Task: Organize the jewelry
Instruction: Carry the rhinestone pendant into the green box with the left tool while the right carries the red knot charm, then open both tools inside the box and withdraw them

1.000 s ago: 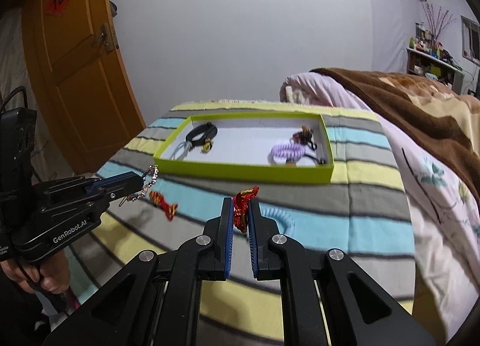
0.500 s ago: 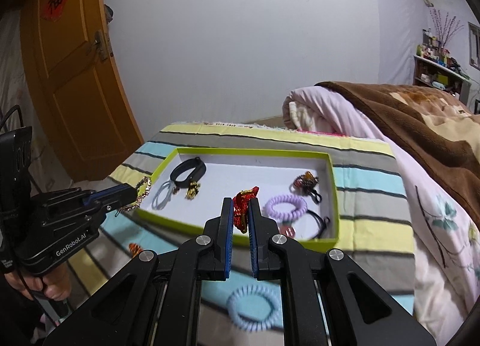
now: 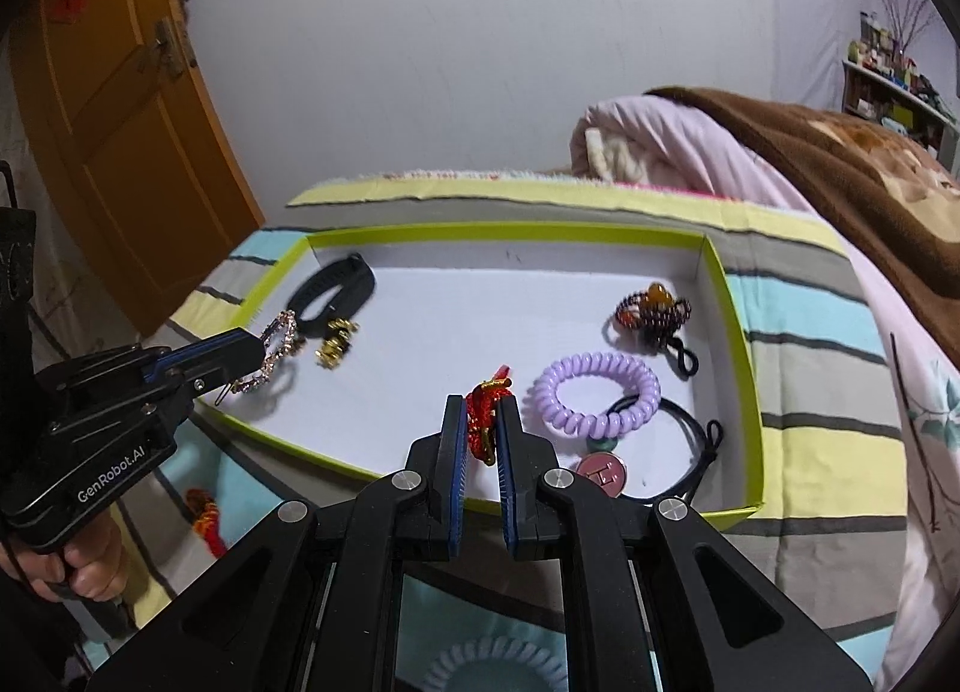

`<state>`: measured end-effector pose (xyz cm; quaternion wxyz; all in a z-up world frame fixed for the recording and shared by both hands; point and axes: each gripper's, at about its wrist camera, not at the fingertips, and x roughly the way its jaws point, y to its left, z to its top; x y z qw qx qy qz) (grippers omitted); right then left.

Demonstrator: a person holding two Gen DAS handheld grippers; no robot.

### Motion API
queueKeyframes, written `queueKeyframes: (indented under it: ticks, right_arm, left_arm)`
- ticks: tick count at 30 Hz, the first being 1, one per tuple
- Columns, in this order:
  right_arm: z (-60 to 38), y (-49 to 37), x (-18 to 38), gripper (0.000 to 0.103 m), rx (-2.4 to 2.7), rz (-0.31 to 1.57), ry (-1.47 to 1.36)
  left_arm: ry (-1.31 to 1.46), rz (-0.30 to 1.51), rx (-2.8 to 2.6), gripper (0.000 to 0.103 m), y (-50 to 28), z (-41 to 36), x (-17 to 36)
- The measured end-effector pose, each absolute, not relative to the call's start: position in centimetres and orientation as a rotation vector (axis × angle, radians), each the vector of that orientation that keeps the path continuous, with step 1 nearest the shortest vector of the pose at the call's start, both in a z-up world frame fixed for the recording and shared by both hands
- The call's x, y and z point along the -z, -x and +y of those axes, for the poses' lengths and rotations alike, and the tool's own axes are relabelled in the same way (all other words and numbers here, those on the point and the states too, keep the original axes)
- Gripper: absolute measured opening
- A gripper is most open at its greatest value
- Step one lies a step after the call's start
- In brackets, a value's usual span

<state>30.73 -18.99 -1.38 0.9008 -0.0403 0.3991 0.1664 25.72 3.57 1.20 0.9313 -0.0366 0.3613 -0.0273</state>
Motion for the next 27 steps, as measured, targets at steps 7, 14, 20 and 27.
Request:
queueKeyframes:
  ticks: [7,14,20,27]
  right_arm:
    - [-19.5,-31.1,1.8,0.010,-0.335,0.841,0.085]
    - [-19.9,-30.5,1.3,0.022,-0.324,0.826,0.086]
    - [-20.1,-28.6,0.0,0.022,-0.314,0.785,0.091]
    - [-19.9,-24.3,-2.1,0.022,-0.287,0.708,0.122]
  left_arm:
    - [0.085,0.793,0.057,0.004,-26.8,3.4,0.4]
    - [0.084,0.800,0.063,0.004,-26.8,3.3,0.5]
    - [0.087,0.771,0.072,0.015,-25.6,3.0,-0.4]
    - [0.092,0.703,0.064,0.016,-22.4,2.8,-2.7]
